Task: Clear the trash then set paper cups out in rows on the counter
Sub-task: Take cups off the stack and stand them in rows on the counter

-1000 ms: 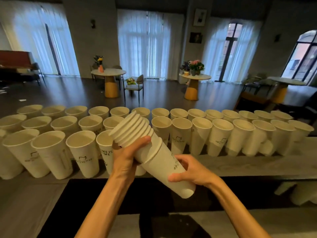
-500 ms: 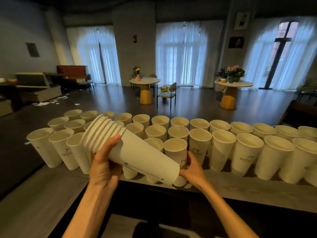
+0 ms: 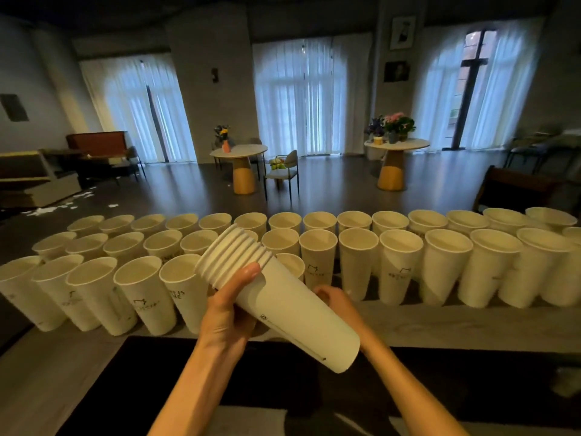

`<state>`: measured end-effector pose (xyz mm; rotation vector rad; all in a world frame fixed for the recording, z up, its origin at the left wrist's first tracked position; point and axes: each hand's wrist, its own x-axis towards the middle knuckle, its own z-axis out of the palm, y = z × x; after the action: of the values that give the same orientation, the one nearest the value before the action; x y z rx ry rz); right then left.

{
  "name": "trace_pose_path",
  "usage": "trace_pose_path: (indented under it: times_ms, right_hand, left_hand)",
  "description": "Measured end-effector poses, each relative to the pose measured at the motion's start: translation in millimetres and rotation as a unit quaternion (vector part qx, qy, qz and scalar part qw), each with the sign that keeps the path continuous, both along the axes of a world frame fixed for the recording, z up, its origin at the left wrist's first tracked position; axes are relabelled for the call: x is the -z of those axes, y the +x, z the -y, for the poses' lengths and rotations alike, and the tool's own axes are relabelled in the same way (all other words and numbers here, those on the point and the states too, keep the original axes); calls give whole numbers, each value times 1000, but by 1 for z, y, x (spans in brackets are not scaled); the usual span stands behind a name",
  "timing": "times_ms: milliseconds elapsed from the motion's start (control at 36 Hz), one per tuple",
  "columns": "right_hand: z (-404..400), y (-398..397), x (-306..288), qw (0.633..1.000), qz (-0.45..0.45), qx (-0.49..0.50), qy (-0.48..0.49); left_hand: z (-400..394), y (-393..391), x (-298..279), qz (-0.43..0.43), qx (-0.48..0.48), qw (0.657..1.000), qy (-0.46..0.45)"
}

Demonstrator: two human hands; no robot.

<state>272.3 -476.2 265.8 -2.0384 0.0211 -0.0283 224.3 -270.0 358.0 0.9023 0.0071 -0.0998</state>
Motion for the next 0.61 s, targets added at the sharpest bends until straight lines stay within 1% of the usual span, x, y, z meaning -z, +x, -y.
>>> trace_pose_path:
  times_ms: [28,56,111,167,194,222,278,333,389,444,528,611]
  right_hand:
    - [7,-9,1,1000,-7,-19,10]
    - [16,-15,-8,998,-26,-47,45]
    - [27,-27,-24,982,-90,-82,146]
    - [38,-41,-34,945,-136,-154,254]
    - [41,-45,-35,923,-149,-194,297]
    - [45,-50,-37,910,-160,-210,319]
    - [53,-56,-37,916,-161,-219,296]
    - [57,-63,-41,933,-145,-237,231]
    - [63,-67,-45,956,-109,-214,168]
    - [71,-70,-46,972,-71,-199,103]
    - [83,-66,-34,989,-2,-149,21]
    - [93,-59,-19,996,42,-83,-13]
  left_hand:
    - [4,0,2,-8,13,1000,5]
    - [10,-2,3,-16,23,1000,7]
    - [23,-4,4,-27,27,999,12]
    - [39,-7,4,-27,38,999,11]
    - [44,-7,5,-22,37,999,12]
    - [51,-7,4,-14,36,999,16]
    - [60,-7,3,8,32,999,32]
    - [63,-3,4,36,18,998,51]
    - [65,-3,3,61,1,996,68]
    - [63,-1,2,77,-24,994,75]
    - [48,4,-5,79,-63,994,52]
    - [29,3,-19,70,-77,995,-12]
